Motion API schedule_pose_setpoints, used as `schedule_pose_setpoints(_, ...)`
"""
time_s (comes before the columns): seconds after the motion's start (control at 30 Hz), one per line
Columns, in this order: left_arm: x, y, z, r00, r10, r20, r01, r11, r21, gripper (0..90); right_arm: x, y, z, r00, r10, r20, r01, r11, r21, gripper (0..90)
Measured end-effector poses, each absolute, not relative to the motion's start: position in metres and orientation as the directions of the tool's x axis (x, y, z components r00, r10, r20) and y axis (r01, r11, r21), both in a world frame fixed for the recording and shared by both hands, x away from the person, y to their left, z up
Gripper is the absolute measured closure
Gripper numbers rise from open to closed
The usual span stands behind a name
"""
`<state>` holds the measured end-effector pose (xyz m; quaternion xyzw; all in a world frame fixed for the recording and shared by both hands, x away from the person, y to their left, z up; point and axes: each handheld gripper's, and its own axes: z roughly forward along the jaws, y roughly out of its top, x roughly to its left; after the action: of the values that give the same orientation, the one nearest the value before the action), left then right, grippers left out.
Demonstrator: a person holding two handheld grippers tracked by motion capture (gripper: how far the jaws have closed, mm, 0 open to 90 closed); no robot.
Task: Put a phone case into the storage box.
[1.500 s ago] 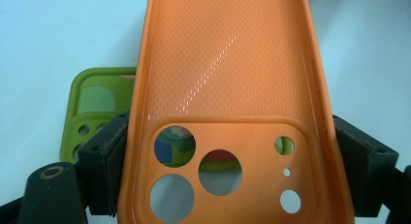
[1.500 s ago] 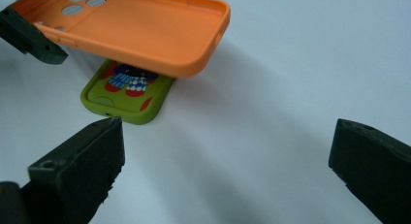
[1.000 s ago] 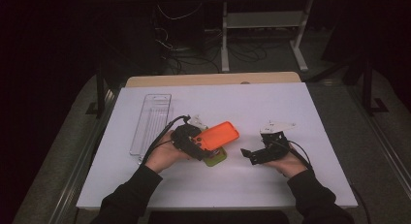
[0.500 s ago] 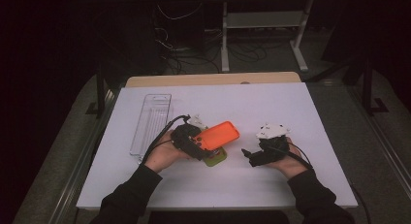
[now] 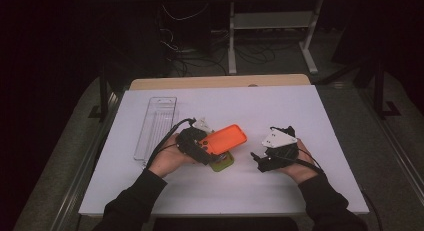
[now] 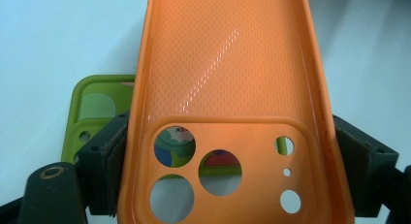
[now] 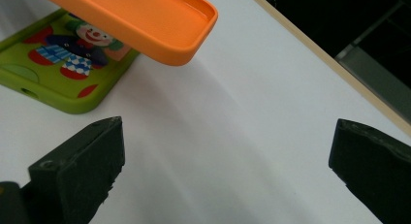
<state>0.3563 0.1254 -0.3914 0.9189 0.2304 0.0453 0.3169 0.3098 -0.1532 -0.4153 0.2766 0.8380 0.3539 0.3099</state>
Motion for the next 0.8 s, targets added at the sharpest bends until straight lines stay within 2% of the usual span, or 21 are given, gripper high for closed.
schedule_pose_setpoints(0.07, 0.356, 0.124, -0.392, 0.886, 0.459, -0.070, 0.403, -0.684, 0.608, 16.3, 0.309, -0.152, -0.416, -0.649, 0.664, -0.370, 0.215, 0.628, 0.748, 0.0)
schedule_pose_setpoints(0.4, 0.357, 0.125, -0.391, 0.897, 0.438, -0.054, 0.381, -0.709, 0.594, 16.3, 0.305, -0.147, -0.416, -0.623, 0.622, -0.474, 0.143, 0.687, 0.713, 0.0)
schedule_pose_setpoints(0.47, 0.356, 0.125, -0.391, 0.897, 0.438, -0.058, 0.384, -0.708, 0.593, 16.3, 0.305, -0.146, -0.417, -0.613, 0.579, -0.537, 0.104, 0.733, 0.672, 0.0)
schedule_pose_setpoints(0.8, 0.357, 0.125, -0.390, 0.901, 0.433, -0.045, 0.372, -0.714, 0.593, 16.4, 0.301, -0.140, -0.417, -0.567, 0.523, -0.636, 0.034, 0.787, 0.617, 0.0)
